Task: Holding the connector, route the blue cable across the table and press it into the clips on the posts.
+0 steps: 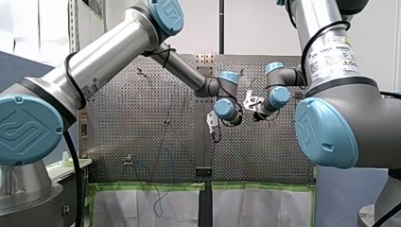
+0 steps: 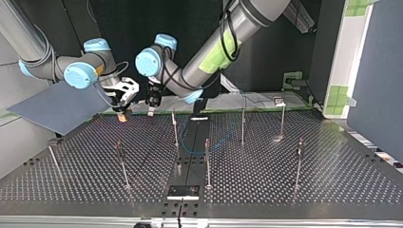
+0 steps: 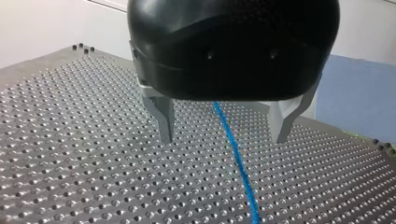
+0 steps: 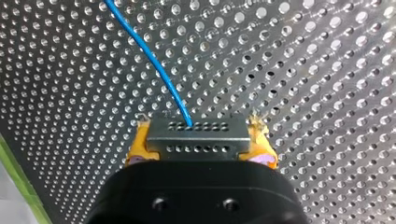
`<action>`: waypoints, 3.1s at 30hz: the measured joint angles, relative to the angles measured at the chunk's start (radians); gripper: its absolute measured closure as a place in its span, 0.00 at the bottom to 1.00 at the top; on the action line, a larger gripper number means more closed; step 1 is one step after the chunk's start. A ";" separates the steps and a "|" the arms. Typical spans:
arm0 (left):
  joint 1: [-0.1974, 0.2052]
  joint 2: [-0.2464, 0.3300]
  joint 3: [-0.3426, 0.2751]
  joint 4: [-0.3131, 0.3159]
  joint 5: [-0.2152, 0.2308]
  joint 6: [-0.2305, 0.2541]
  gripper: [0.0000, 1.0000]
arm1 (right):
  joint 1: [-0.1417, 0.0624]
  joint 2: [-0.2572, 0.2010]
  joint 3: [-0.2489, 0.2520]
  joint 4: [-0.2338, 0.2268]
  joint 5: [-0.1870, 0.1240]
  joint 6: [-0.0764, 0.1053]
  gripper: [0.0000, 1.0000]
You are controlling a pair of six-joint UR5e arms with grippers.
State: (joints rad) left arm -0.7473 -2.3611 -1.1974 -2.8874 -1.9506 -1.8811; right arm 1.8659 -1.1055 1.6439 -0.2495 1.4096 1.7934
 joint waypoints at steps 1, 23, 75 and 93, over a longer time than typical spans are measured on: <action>-0.001 -0.010 0.011 -0.004 -0.001 0.000 0.00 | 0.000 0.000 0.000 -0.001 -0.001 0.000 1.00; 0.022 -0.088 0.137 -0.039 -0.065 0.009 0.21 | -0.001 -0.003 -0.008 -0.002 -0.017 -0.006 1.00; -0.013 0.162 0.184 -0.180 -0.177 0.118 1.00 | 0.000 -0.236 -0.128 0.172 -0.068 0.020 1.00; 0.044 0.157 0.184 -0.084 -0.059 0.109 1.00 | -0.029 -0.232 -0.227 0.216 -0.091 0.025 1.00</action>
State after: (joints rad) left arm -0.7028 -2.2039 -1.0131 -2.9718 -2.0095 -1.7724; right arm 1.8374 -1.3378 1.4167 -0.0340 1.3183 1.8188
